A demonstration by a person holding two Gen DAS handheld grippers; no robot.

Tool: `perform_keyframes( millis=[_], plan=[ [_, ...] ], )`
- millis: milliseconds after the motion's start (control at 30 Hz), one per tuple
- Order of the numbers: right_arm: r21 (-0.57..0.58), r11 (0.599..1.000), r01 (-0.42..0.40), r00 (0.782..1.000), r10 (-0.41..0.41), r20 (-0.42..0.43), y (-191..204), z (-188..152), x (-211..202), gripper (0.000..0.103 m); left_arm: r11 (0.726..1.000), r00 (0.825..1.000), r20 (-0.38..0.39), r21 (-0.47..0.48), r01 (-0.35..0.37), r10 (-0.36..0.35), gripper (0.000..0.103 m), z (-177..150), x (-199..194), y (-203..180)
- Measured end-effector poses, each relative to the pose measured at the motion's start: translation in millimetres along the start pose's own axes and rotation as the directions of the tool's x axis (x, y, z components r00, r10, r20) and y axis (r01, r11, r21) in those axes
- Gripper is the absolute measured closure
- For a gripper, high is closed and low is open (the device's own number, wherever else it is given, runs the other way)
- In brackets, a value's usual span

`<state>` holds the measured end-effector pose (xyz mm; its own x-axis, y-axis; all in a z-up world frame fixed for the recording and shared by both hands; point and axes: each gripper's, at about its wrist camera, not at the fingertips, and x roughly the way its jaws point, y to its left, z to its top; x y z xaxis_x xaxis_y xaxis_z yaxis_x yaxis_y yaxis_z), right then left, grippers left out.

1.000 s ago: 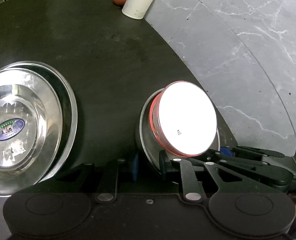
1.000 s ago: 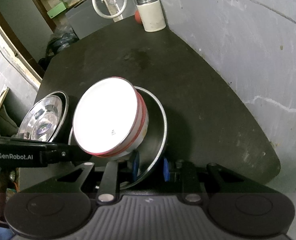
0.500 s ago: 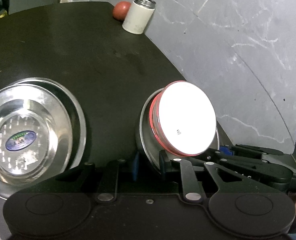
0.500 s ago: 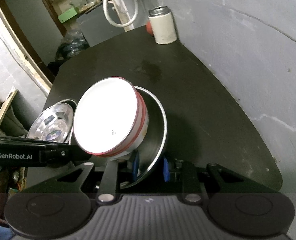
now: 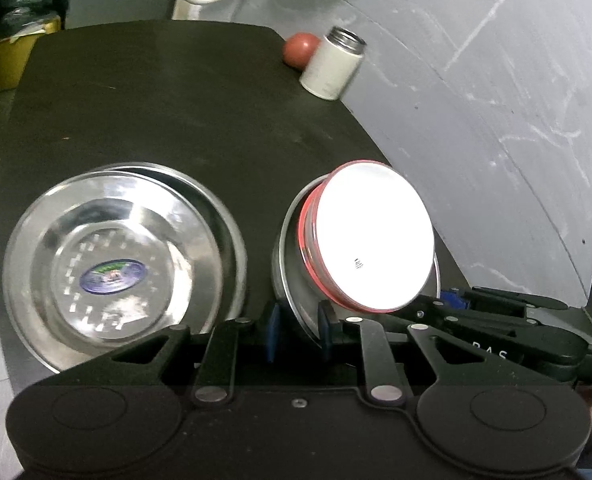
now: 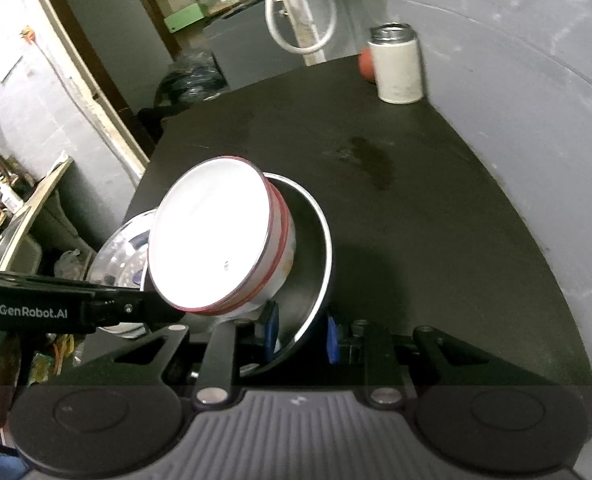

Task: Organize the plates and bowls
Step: 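Lift the nested bowls with both tools and carry them over the plate stack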

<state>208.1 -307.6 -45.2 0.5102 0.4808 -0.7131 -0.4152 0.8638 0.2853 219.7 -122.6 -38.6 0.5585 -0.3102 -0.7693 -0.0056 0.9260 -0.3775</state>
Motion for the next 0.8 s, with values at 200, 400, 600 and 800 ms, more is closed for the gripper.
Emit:
perform_keyframes(
  millis=[200, 400, 600, 800],
  plan=[
    [-0.034, 0.999, -0.033, 0.999, 0.033, -0.011, 13.6, 7.1, 10.3, 0.076, 0.999, 0.999, 0.016, -0.040, -0.027, 0.028, 0.081, -2.1, -15.1, 16.0],
    [-0.063, 0.996, -0.057, 0.998, 0.056, -0.017, 28.4, 14.4, 16.1, 0.076, 0.997, 0.998, 0.032, -0.068, -0.046, 0.049, 0.081, 1.1, -25.3, 27.7],
    [-0.083, 0.994, -0.076, 0.997, 0.074, -0.024, 40.9, 22.4, 24.2, 0.076, 0.994, 0.997, 0.043, -0.090, -0.061, 0.065, 0.081, 2.3, -37.3, 41.0],
    [-0.092, 0.992, -0.088, 0.996, 0.086, -0.032, 51.9, 26.4, 30.6, 0.076, 0.992, 0.996, 0.045, -0.101, -0.073, 0.078, 0.081, 3.3, -46.0, 52.0]
  ],
)
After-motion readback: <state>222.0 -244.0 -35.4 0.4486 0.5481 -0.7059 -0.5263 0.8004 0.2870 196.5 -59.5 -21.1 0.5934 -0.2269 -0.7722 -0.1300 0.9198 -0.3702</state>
